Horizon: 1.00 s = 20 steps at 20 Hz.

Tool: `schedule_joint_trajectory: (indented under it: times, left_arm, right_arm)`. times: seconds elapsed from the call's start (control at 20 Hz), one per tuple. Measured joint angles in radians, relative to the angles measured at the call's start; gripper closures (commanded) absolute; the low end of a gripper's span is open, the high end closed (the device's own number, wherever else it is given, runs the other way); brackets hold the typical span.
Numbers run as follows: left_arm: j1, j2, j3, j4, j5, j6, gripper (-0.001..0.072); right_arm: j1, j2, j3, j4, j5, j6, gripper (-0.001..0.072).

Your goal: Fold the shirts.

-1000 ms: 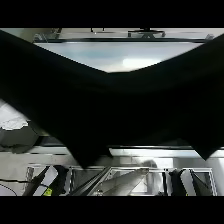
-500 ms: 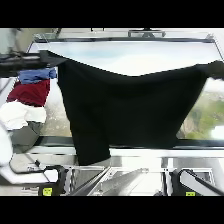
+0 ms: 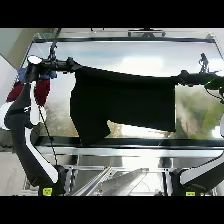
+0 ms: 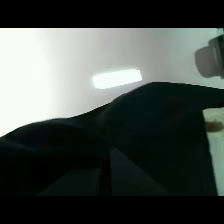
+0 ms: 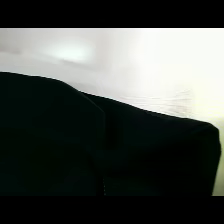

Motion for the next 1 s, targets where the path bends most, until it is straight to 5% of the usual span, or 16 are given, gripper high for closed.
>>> schedule_joint_trajectory:
  times: [0.35,0.4,0.45,0.5,0.55,0.65,0.85,1.0]
  left_arm:
    - [-0.060,-0.023,-0.017,0.330,0.035,-0.066,0.0696]
    - [-0.071,-0.024,-0.010,0.377,0.035,-0.082,0.0651]
    - [-0.081,-0.024,0.000,0.415,0.033,-0.091,0.0362]
    - [-0.089,-0.024,0.010,0.445,0.026,-0.100,0.0107]
    - [-0.097,-0.024,0.024,0.468,0.011,-0.107,0.0002]
    - [-0.103,-0.005,0.034,0.497,-0.050,-0.126,0.0079]
    - [-0.067,0.098,-0.099,0.523,-0.176,-0.171,0.0079]
    - [-0.027,0.216,-0.332,0.524,-0.257,-0.177,0.0079]
  right_arm:
    - [0.042,-0.065,0.051,-0.302,0.023,0.095,0.0687]
    - [0.050,-0.067,0.053,-0.323,0.021,0.103,0.0604]
    - [0.057,-0.069,0.055,-0.340,0.018,0.109,0.0349]
    - [0.062,-0.069,0.056,-0.357,0.017,0.117,0.0329]
    - [0.066,-0.069,0.058,-0.367,0.026,0.130,0.0340]
    - [0.064,-0.050,0.065,-0.378,0.089,0.147,0.0340]
    - [-0.008,0.066,0.009,-0.389,0.261,0.169,0.0339]
    - [-0.093,0.209,-0.190,-0.391,0.299,0.176,0.0249]
